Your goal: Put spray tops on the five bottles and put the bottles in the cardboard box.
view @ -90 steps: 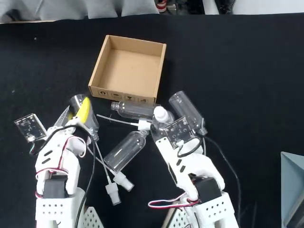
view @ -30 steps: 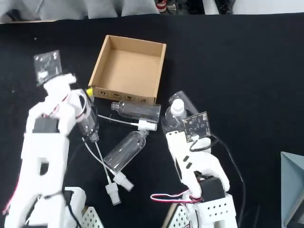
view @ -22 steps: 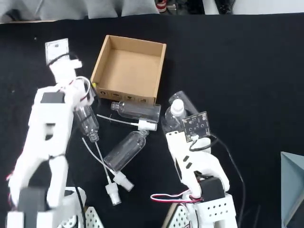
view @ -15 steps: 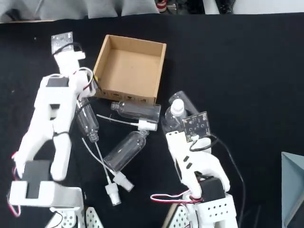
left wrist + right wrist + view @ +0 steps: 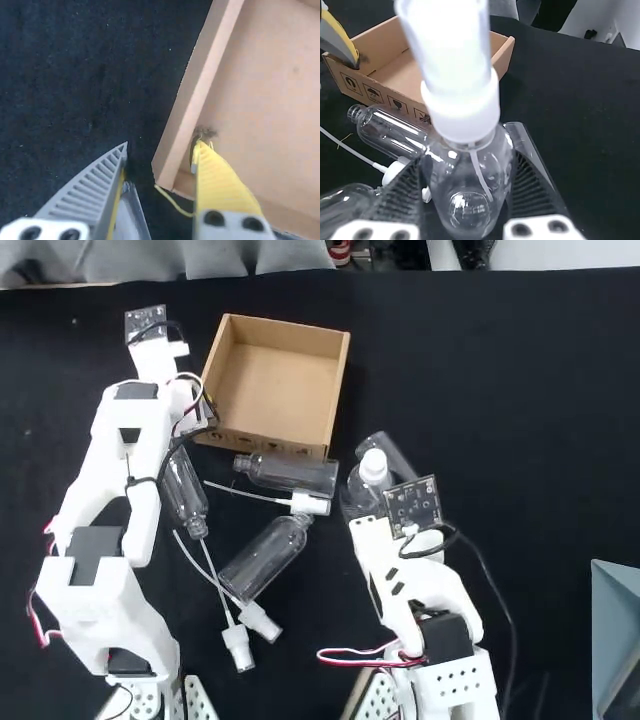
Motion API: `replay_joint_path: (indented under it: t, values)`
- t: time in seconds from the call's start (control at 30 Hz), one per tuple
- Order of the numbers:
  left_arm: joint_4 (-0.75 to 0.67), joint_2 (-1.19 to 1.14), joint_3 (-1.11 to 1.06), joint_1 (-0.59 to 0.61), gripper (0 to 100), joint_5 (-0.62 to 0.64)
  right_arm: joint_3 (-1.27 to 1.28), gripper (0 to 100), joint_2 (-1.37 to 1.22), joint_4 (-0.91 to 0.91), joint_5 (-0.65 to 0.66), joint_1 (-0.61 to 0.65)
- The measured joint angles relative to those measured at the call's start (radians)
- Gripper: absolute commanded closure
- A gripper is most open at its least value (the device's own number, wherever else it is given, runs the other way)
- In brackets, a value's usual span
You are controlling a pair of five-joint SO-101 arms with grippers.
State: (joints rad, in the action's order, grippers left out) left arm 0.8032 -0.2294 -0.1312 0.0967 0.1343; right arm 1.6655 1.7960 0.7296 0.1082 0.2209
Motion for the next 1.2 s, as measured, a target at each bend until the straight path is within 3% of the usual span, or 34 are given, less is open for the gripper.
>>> replay_joint_path:
  t: [0.13, 0.63, 0.97, 1.2]
  values:
    - [0.034, -0.003, 0.008, -0.002, 94, -0.005, 0.000, 96.9, 0.000, 0.000, 0.000, 0.000]
    - [0.264, 0.025, 0.034, -0.060, 95, -0.005, 0.000, 96.9, 0.000, 0.000, 0.000, 0.000]
    - [0.341, 0.026, 0.038, -0.081, 94, -0.005, 0.000, 96.9, 0.000, 0.000, 0.000, 0.000]
    - [0.373, 0.026, 0.043, -0.080, 77, -0.005, 0.000, 96.9, 0.000, 0.000, 0.000, 0.000]
